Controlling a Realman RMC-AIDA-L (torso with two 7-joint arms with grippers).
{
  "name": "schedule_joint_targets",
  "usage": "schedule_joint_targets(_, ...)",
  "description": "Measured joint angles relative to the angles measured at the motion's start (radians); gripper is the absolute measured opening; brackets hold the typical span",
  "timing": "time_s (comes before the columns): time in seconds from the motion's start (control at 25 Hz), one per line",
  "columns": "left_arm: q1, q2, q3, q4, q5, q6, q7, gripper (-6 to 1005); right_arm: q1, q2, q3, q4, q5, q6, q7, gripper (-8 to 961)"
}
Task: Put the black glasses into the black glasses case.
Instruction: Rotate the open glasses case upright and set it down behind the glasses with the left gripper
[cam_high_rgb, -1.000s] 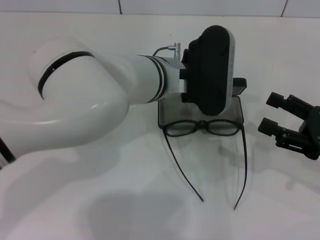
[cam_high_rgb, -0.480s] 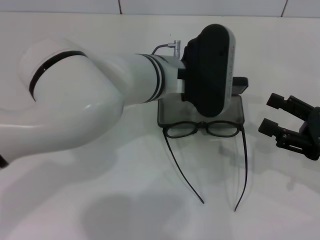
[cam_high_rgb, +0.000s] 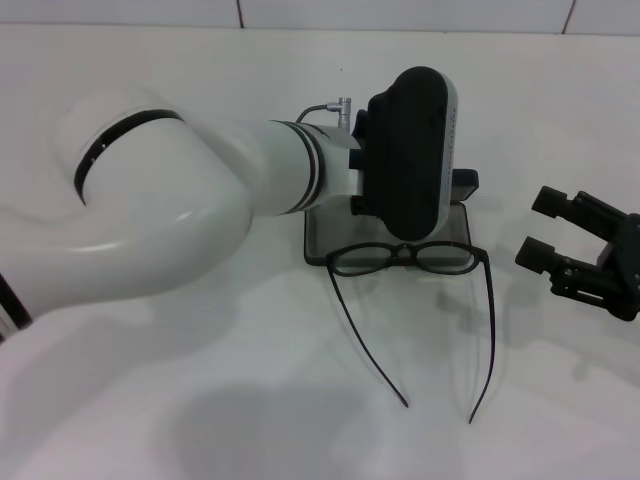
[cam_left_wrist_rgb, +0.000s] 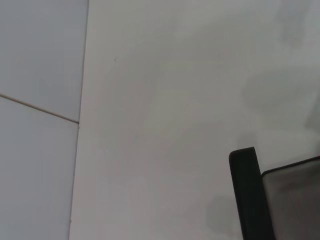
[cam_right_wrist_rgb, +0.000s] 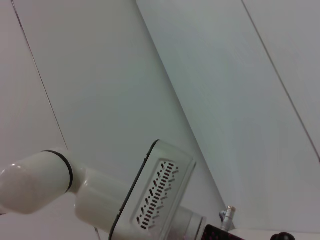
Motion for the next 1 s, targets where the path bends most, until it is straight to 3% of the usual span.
schedule_joint_targets(0.64, 0.021, -0.002, 0.022, -0.001, -0.001, 0.007, -0.015, 456, -0.001, 0.003, -0.012, 0.009, -0.001, -0.011, -0.001, 870)
schedule_joint_targets(1.0, 0.073, 0.002, 0.034, 0.096, 0.007, 0.025, -0.016, 450, -0.001, 0.003, -0.012, 0.012, -0.001, -0.012, -0.001, 869)
